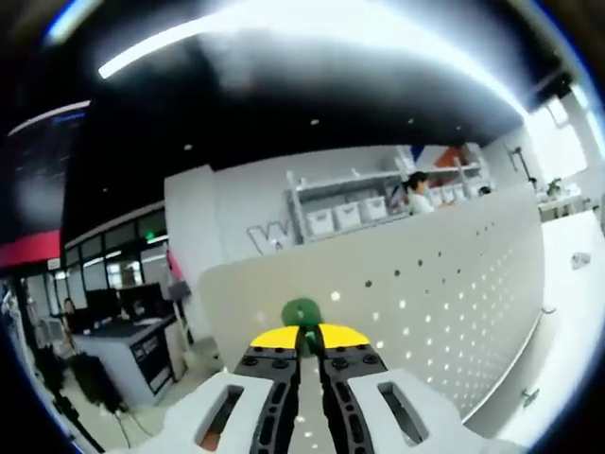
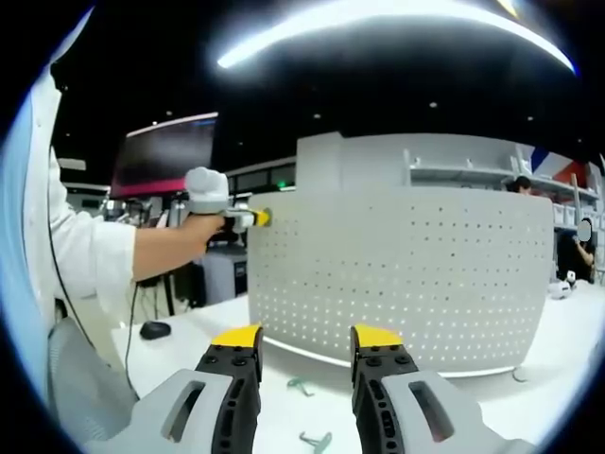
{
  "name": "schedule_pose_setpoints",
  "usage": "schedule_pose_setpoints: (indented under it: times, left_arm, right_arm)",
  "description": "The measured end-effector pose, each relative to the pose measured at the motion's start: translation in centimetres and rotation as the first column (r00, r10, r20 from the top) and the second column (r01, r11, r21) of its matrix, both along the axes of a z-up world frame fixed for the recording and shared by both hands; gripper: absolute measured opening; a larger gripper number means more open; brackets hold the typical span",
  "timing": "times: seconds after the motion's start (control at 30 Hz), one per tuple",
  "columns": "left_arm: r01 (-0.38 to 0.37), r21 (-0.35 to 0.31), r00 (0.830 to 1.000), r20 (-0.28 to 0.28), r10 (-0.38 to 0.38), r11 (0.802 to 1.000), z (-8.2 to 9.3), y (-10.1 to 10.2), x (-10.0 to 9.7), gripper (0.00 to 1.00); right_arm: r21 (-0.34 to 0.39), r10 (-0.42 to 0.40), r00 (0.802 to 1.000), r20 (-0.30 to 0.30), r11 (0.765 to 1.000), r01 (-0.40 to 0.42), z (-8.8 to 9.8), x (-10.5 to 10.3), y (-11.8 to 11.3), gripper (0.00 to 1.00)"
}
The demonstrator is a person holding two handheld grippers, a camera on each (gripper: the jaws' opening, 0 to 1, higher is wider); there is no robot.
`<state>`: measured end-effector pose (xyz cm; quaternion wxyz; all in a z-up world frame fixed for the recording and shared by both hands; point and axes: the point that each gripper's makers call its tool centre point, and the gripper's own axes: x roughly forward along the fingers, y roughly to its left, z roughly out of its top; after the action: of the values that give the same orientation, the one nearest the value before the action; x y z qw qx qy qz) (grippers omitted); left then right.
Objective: Insert the hook assembly into the mounting plate slot until the hook locks in place.
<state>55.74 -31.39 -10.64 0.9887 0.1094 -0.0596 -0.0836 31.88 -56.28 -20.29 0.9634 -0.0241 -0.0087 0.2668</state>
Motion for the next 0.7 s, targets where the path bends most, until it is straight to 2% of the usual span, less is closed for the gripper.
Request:
schedule_pose_setpoints:
  times: [0.37, 0.7]
  left_arm:
    - [-0.004, 0.021, 1.000, -0.010, 0.004, 1.000, -0.6, -0.1, -0.3, 0.09]
    - [0.025, 0.035, 0.999, -0.029, -0.024, 0.999, -2.2, -0.9, -2.8, 0.13]
  right_arm:
    - [0.002, 0.013, 1.000, -0.007, 1.000, -0.013, -0.1, -0.1, 0.2, 0.36]
    - [0.003, 0.017, 1.000, -0.008, 1.000, -0.017, -0.2, -0.2, 0.3, 0.36]
